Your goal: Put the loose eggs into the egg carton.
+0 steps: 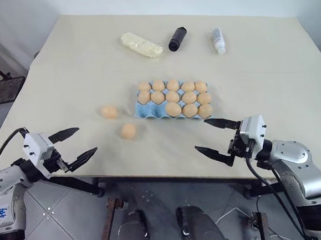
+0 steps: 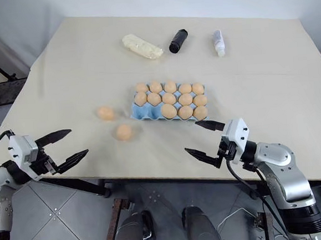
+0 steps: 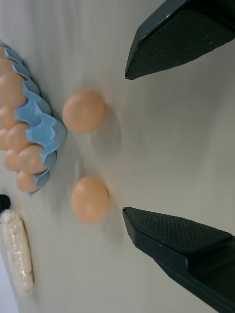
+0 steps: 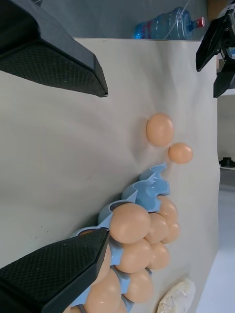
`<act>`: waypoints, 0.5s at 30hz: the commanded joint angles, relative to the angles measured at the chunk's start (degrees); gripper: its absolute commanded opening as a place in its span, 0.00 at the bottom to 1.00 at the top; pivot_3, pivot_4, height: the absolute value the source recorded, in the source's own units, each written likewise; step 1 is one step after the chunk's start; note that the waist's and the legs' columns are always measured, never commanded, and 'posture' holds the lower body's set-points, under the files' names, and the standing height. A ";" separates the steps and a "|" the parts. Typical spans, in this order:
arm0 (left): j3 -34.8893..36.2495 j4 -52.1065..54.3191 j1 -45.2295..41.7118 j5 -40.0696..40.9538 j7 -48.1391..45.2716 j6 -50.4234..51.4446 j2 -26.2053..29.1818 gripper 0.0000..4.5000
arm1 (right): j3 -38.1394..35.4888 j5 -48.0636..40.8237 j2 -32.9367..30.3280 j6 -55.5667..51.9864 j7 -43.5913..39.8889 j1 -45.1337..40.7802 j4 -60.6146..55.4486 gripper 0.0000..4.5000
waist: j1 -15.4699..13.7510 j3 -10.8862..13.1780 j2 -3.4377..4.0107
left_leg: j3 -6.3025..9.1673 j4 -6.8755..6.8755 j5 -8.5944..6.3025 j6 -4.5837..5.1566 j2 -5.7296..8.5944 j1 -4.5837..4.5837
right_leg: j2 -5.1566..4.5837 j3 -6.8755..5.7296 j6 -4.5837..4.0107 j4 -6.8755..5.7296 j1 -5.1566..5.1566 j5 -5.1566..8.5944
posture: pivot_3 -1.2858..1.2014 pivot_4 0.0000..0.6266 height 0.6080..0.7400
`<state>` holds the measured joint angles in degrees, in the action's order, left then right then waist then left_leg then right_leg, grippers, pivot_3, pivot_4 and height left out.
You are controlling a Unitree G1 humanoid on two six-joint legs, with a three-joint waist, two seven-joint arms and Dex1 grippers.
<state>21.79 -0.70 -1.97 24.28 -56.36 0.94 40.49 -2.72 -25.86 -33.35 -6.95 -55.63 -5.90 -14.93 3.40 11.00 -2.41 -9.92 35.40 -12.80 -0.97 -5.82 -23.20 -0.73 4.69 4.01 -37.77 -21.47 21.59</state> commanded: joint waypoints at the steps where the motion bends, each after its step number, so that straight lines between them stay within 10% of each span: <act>1: -3.70 3.69 -3.18 -0.80 3.01 0.84 -1.99 0.99 | -0.96 -0.27 -0.34 1.24 -0.39 -0.87 -0.25 1.00 | -0.18 0.00 0.00 | 0.00 -0.02 0.00 0.00 0.00 0.00 | 0.00 0.00 -0.01 0.01 0.00 0.00 | 0.52 0.24 1.00; 15: -19.12 -8.90 -16.80 -10.84 8.87 0.42 -10.83 0.99 | -1.35 0.12 0.10 1.51 1.76 1.19 -2.82 1.00 | 0.09 0.00 0.00 | -0.03 0.13 0.33 -0.06 -0.03 0.03 | 0.23 0.12 0.02 -0.05 -0.04 0.00 | 0.52 0.24 1.00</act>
<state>3.23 -9.60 -17.90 14.22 -47.88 2.78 29.89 -2.77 -25.14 -33.30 -6.45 -54.26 -5.19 -15.20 3.48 11.00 -2.41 -9.96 35.53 -12.48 -1.03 -5.87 -23.18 -0.52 4.81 4.04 -37.82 -21.52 21.60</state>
